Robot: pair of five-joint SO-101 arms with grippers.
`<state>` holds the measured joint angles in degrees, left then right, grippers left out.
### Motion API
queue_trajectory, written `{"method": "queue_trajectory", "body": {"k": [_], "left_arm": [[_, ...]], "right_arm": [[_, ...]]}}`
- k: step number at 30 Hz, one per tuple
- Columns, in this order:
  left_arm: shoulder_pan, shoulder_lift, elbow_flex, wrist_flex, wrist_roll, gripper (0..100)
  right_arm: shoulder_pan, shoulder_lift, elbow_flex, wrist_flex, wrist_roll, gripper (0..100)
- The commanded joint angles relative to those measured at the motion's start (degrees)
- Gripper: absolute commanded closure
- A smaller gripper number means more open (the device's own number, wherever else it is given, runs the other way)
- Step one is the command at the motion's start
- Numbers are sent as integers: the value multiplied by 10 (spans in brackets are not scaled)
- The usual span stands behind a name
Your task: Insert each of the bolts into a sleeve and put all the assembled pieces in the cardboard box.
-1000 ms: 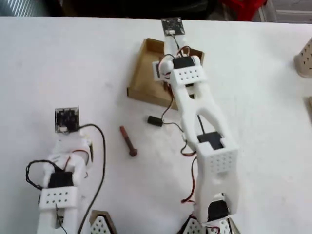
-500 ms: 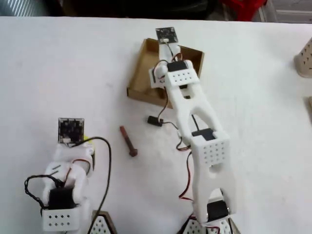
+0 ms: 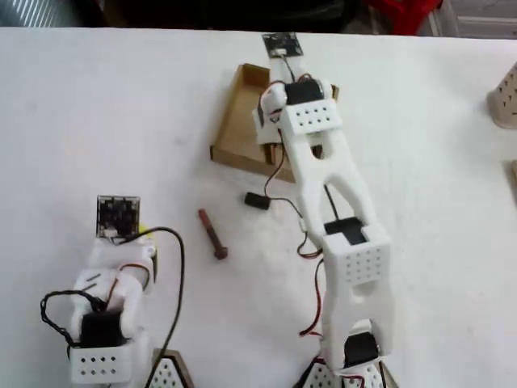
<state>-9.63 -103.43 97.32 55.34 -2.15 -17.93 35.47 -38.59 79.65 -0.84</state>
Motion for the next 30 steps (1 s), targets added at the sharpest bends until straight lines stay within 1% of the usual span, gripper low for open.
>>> {"method": "queue_trajectory", "body": {"k": [1, 2, 4, 6, 7, 10, 11, 13, 16, 19, 22, 27, 30], "left_arm": [[4, -7, -2, 4, -4, 954], [4, -7, -2, 5, -4, 954], [4, -7, -2, 6, -4, 954], [4, -7, -2, 6, -4, 954], [4, -7, -2, 6, -4, 954], [4, -7, -2, 6, -4, 954], [4, -7, -2, 6, -4, 954], [4, -7, -2, 6, -4, 954], [4, -7, -2, 7, -4, 954], [4, -7, -2, 7, -4, 954], [4, -7, -2, 7, -4, 954], [4, -7, -2, 20, -5, 954], [4, -7, -2, 20, -5, 954]], "right_arm": [[-29, -85, -34, 141, 181, 957], [-37, -94, -33, 176, 208, 957], [-46, -110, -29, 224, 222, 958], [-43, -132, 11, 219, 218, 961], [-43, -148, 36, 218, 231, 965], [-48, -211, 137, 217, 305, 964], [-51, -238, 174, 208, 309, 963], [-62, -295, 263, 164, 309, 963], [-85, -372, 410, 69, 312, 963], [-114, -414, 520, -8, 314, 963], [-131, -409, 557, -47, 333, 947], [-131, -354, 558, -90, 367, 858], [-125, -318, 558, -120, 394, 857]]}}
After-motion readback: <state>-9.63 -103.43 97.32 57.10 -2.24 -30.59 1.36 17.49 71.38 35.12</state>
